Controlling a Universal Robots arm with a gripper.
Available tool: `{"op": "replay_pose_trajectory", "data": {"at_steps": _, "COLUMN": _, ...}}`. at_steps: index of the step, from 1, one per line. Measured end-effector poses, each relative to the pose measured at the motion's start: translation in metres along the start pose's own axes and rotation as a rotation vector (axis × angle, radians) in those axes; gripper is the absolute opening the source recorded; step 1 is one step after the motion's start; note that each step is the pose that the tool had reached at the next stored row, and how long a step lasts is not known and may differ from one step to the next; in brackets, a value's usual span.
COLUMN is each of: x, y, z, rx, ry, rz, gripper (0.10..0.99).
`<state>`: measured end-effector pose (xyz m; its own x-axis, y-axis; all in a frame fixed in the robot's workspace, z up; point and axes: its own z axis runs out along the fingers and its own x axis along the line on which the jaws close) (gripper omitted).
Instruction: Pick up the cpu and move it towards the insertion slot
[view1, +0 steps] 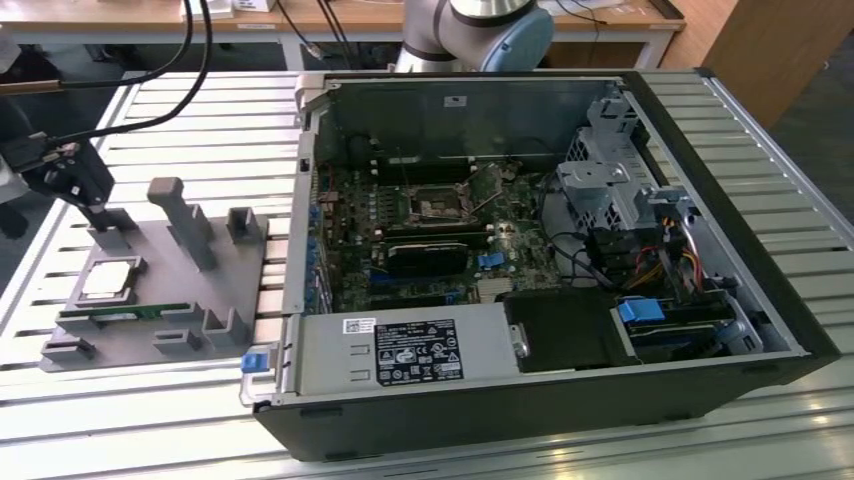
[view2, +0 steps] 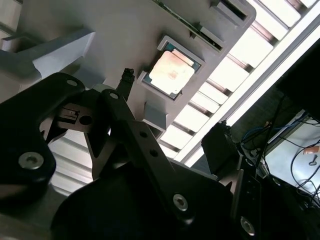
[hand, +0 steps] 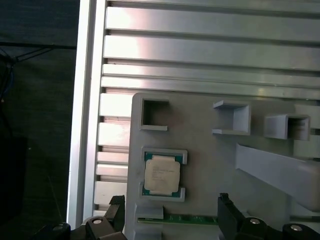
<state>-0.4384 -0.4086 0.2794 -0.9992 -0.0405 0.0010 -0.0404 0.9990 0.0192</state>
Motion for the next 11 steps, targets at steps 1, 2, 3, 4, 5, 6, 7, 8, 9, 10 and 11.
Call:
{"op": "replay_pose_trajectory", "data": {"at_steps": 1, "x": 0.0000, "y": 0.0000, "z": 0.0006, "rx": 0.000, "ry": 0.0000, "rz": 0.000, "gripper": 0.824}}
{"op": "replay_pose_trajectory", "data": {"at_steps": 2, "x": 0.0000, "y": 0.0000, "z": 0.0012, "rx": 0.000, "ry": 0.0000, "rz": -0.001, "gripper": 0.824}}
{"op": "replay_pose_trajectory", "data": {"at_steps": 3, "x": 0.0000, "y": 0.0000, "z": 0.0017, "rx": 0.000, "ry": 0.0001, "rz": -0.001, "gripper": 0.824}}
{"op": "replay_pose_trajectory", "data": {"at_steps": 4, "x": 0.0000, "y": 0.0000, "z": 0.0021, "rx": 0.000, "ry": 0.0002, "rz": -0.001, "gripper": 0.824}}
{"op": "replay_pose_trajectory", "data": {"at_steps": 5, "x": 0.0001, "y": 0.0000, "z": 0.0026, "rx": 0.000, "ry": 0.0001, "rz": -0.001, "gripper": 0.824}}
{"op": "replay_pose_trajectory", "data": {"at_steps": 6, "x": 0.0001, "y": 0.0000, "z": 0.0032, "rx": 0.000, "ry": 0.0000, "rz": -0.001, "gripper": 0.824}}
{"op": "replay_pose_trajectory", "data": {"at_steps": 7, "x": 0.0000, "y": 0.0000, "z": 0.0037, "rx": 0.000, "ry": 0.0000, "rz": -0.001, "gripper": 0.824}}
{"op": "replay_pose_trajectory", "data": {"at_steps": 8, "x": 0.0001, "y": 0.0000, "z": 0.0042, "rx": 0.000, "ry": 0.0000, "rz": -0.001, "gripper": 0.824}}
{"op": "replay_pose_trajectory", "data": {"at_steps": 9, "x": 0.0001, "y": -0.0001, "z": 0.0047, "rx": 0.000, "ry": 0.0000, "rz": -0.001, "gripper": 0.824}}
{"op": "replay_pose_trajectory", "data": {"at_steps": 10, "x": 0.0001, "y": -0.0001, "z": 0.0051, "rx": 0.000, "ry": 0.0001, "rz": -0.001, "gripper": 0.824}}
{"op": "replay_pose_trajectory", "data": {"at_steps": 11, "x": 0.0001, "y": -0.0001, "z": 0.0055, "rx": 0.000, "ry": 0.0002, "rz": -0.001, "gripper": 0.824}}
